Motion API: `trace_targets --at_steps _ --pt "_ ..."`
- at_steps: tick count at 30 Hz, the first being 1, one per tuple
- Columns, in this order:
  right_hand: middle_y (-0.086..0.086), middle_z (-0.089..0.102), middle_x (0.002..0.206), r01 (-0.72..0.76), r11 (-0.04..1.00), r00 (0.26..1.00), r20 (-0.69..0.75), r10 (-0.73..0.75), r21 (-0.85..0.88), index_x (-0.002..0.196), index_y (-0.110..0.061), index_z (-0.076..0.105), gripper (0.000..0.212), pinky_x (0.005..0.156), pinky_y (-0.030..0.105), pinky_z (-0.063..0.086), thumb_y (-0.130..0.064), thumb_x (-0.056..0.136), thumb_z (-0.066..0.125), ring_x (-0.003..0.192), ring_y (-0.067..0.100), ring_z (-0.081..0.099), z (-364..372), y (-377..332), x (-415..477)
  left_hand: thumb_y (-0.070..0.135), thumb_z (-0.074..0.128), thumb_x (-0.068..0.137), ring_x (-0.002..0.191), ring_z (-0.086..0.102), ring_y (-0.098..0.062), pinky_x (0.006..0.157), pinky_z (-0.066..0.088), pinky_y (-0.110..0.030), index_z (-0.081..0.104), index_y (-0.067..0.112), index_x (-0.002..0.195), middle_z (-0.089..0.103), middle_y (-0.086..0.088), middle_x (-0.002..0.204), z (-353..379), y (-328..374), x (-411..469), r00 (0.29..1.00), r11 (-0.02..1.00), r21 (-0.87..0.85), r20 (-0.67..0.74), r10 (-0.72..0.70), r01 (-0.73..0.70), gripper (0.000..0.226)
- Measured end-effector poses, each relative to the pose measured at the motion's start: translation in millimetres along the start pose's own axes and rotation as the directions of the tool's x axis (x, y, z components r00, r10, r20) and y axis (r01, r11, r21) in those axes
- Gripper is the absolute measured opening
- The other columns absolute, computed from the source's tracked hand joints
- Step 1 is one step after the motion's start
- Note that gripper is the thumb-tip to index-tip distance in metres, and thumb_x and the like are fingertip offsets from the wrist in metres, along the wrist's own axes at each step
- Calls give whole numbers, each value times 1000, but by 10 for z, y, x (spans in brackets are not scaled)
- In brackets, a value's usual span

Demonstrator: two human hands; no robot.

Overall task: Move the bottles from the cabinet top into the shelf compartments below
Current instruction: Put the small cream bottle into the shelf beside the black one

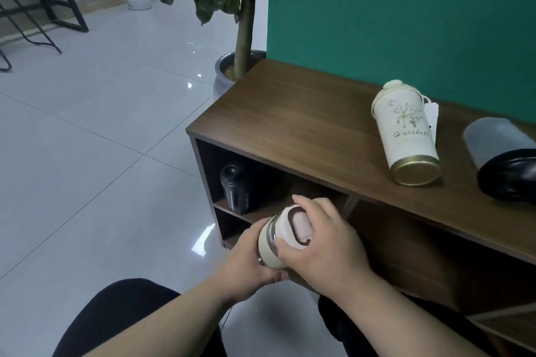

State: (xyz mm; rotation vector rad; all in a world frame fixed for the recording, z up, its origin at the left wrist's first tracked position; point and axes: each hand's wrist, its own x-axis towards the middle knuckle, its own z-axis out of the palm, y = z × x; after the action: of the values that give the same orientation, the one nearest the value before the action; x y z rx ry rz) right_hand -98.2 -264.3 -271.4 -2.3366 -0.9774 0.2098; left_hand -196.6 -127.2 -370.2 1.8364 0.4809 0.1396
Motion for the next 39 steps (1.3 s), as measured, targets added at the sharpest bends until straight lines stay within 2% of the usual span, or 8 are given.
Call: trace_targets --at_steps 5,10,15,20,23,28,36,39 --pt "-21 47 129 -100 976 994 67 89 194 148 -36 39 98 94 16 39 -48 62 85 120 -3 46 250 294 353 26 94 60 121 65 -12 101 56 -46 45 36 141 68 10 130 -12 -315 620 994 996 74 93 -54 47 95" --pt "-21 62 112 -246 934 969 94 229 257 120 -43 53 72 90 21 47 -38 57 89 105 -3 58 528 510 612 36 94 55 117 67 -16 98 58 -44 52 39 137 66 3 127 -105 -653 1251 974 983 179 217 -69 30 92" --pt "-12 69 112 -339 898 939 47 340 281 119 -38 57 71 87 30 55 -44 54 85 102 6 66 785 567 774 18 86 61 117 66 -13 98 58 -33 57 33 128 70 9 121 90 -832 1342 982 988 138 167 -86 63 74" --pt "-16 69 97 -393 874 910 -14 414 285 84 -44 55 42 85 34 56 -32 62 89 97 12 69 870 537 927 21 87 64 121 59 -12 102 52 -34 44 34 139 63 13 128 114 -947 1372 993 983 160 69 -100 88 88" --pt "-6 73 111 -446 841 878 -32 477 305 102 -33 62 48 89 38 56 -34 62 89 102 18 69 928 523 994 23 82 68 120 52 -17 102 48 -38 43 32 144 60 11 129 151 -947 1412 998 967 247 -11 -67 67 85" --pt "-1 72 114 -497 816 846 -45 532 295 98 -36 53 49 87 37 55 -31 64 87 104 23 68 1001 515 1062 27 81 69 100 61 -26 89 45 -35 59 21 113 71 3 107 255 -1014 1472 997 924 382 -72 9 19 49" --pt "-3 72 115 -509 809 844 -14 536 293 106 -36 58 51 88 38 56 -33 64 88 106 23 68 990 491 1057 27 84 69 106 57 -30 87 49 -39 51 21 133 69 1 120 261 -1095 1482 995 906 423 -99 22 22 72" --pt "-5 72 115 -499 815 852 -4 523 295 98 -39 56 47 90 38 55 -31 65 89 107 21 67 964 484 1055 24 86 71 102 56 -28 80 40 -31 52 20 132 70 1 117 268 -1117 1471 994 892 452 -105 39 13 70"
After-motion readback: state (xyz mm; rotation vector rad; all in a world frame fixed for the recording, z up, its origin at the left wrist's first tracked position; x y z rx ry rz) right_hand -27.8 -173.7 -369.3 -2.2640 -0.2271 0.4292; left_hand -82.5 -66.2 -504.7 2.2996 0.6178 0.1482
